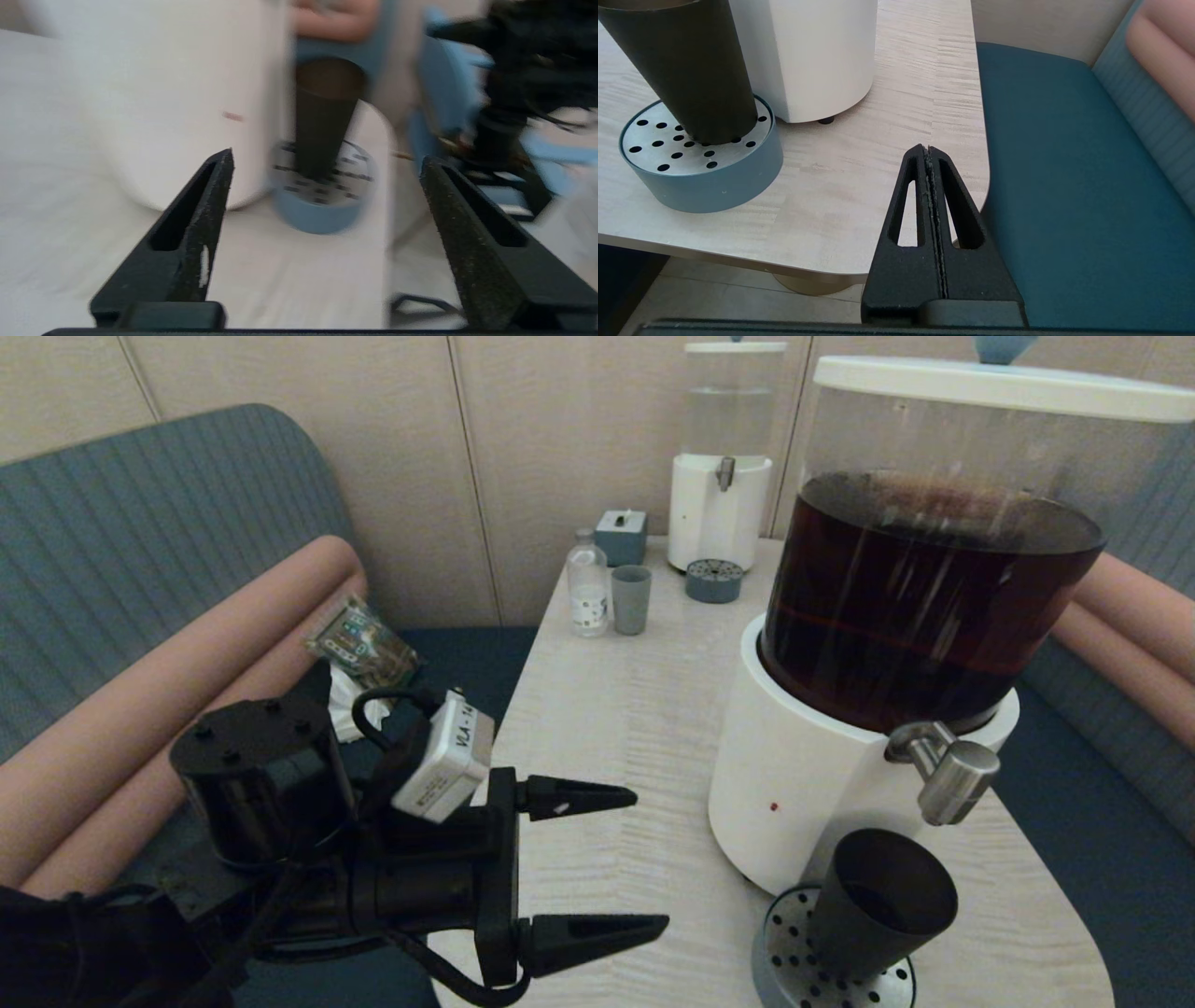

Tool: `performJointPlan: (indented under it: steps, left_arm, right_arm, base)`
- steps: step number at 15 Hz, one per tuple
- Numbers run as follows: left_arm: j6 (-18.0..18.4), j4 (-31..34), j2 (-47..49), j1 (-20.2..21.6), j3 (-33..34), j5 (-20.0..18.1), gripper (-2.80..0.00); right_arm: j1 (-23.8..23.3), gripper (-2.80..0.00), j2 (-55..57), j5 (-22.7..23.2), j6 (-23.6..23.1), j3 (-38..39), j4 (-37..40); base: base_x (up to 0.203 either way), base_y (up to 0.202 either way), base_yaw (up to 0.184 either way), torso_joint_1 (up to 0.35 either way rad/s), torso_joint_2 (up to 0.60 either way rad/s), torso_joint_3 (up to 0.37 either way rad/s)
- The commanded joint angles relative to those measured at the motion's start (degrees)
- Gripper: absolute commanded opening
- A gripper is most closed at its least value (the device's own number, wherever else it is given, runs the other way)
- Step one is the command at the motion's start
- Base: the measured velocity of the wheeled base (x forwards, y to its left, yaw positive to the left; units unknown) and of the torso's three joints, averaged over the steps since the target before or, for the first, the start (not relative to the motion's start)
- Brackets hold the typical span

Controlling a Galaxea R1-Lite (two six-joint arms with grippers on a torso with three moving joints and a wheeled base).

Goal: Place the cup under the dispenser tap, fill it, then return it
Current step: Place the cup next to the water dispenser

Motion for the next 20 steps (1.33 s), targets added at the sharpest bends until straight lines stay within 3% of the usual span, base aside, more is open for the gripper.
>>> performJointPlan:
  steps: [1, 4, 13, 16, 20]
  left_arm:
    - [0.03, -0.63, 3.79, -1.40, 0.28, -0.72, 0.00]
    - [0.38, -0.94, 7.68, -4.48, -0.80, -0.78, 0.00]
    - [0.19, -1.79, 17.83, -8.09, -9.94, -0.13, 0.00]
    - [-0.57, -1.31, 21.06, -10.30, -14.75, 4.39, 0.00]
    - [-1.10, -1.20, 23.08, -12.06, -18.03, 7.01, 0.00]
  right_arm:
    - [-0.04, -2.80, -0.02, 0.04, -0.04, 0.53, -0.04]
    - [-0.03, -2.80, -0.02, 0.04, -0.04, 0.53, 0.01]
    - [-0.04, -2.80, -0.02, 0.04, -0.04, 0.53, -0.02]
    - [0.02, -2.80, -0.02, 0.04, -0.04, 0.53, -0.04]
    - [-0.01, -2.80, -0.02, 0.04, -0.04, 0.53, -0.05]
  base:
    - [0.000, 0.000, 0.000, 0.000, 0.00, 0.000]
    - [0.000, 0.000, 0.000, 0.000, 0.00, 0.000]
    - [0.000, 0.000, 0.000, 0.000, 0.00, 0.000]
    - [0.000, 0.000, 0.000, 0.000, 0.00, 0.000]
    - [0.000, 0.000, 0.000, 0.000, 0.00, 0.000]
